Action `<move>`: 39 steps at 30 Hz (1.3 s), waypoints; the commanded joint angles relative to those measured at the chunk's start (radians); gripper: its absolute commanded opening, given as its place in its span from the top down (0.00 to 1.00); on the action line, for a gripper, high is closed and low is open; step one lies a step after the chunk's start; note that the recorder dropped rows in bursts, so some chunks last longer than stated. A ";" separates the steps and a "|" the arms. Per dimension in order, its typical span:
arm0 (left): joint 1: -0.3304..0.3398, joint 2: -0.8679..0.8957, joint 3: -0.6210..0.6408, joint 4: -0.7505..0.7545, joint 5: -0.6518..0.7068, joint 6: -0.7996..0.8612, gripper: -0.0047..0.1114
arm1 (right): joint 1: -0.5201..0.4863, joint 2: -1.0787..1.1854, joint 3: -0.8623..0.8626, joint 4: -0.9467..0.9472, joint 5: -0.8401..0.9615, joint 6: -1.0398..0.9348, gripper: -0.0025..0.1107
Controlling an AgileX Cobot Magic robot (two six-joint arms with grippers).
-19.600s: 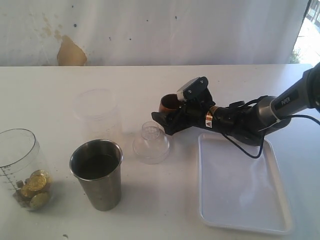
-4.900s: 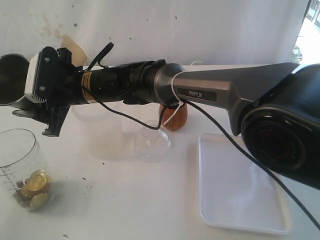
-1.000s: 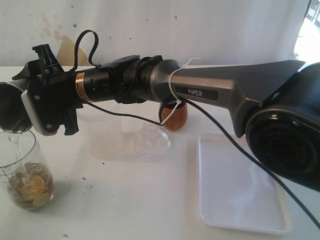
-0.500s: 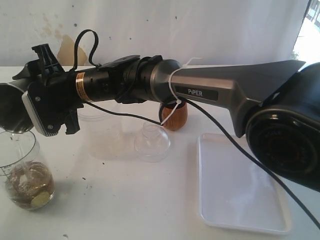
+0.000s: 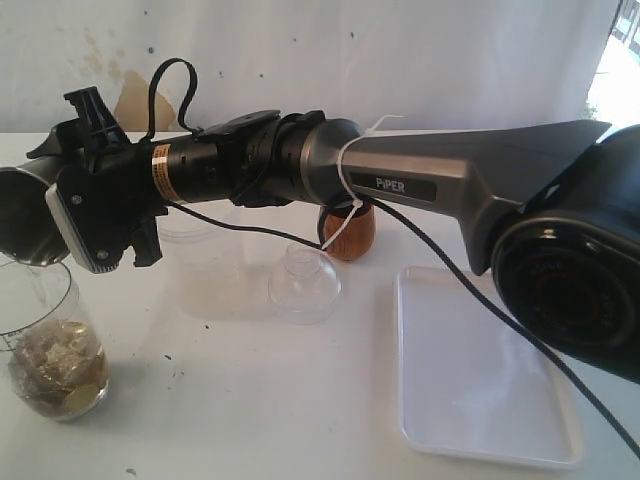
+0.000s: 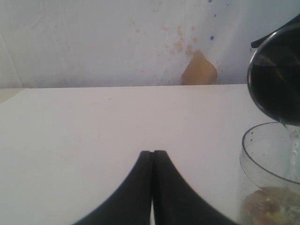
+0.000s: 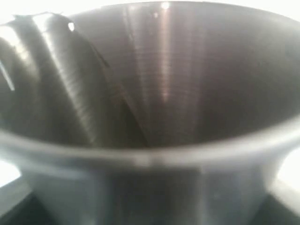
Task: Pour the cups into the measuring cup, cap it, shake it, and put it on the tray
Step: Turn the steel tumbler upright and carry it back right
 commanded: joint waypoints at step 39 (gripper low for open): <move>-0.004 -0.004 0.005 -0.002 -0.011 0.002 0.96 | -0.038 -0.260 0.048 0.013 -0.050 1.410 0.98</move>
